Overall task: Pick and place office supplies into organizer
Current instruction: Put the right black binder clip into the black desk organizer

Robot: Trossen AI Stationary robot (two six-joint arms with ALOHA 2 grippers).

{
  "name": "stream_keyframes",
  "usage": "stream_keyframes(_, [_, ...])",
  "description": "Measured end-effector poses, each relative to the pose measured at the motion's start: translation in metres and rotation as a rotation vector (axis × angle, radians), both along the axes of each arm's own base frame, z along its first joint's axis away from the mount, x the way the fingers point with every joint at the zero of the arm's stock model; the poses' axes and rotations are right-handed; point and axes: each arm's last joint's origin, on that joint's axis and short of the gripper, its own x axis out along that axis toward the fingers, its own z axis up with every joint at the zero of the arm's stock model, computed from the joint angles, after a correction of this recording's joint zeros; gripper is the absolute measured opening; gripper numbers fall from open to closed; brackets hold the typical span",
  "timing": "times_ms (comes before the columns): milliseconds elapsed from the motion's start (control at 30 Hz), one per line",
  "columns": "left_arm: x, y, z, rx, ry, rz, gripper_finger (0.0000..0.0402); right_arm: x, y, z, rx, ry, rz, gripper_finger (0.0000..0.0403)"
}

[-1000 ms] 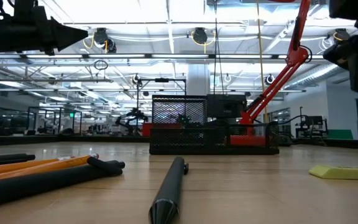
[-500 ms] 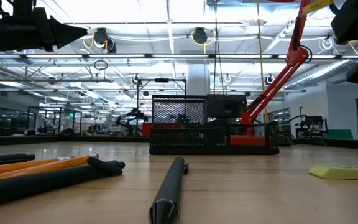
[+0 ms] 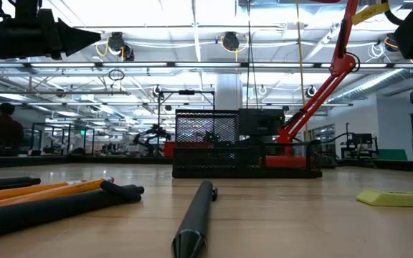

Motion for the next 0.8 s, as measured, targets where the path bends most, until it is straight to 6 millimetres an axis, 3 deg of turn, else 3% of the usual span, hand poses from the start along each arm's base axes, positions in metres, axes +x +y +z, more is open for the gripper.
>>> stream_keyframes(800, [0.0,0.0,-0.001,-0.003,0.007,-0.001,0.0031,0.003,0.014,-0.015,0.004,0.016,0.073,0.0208])
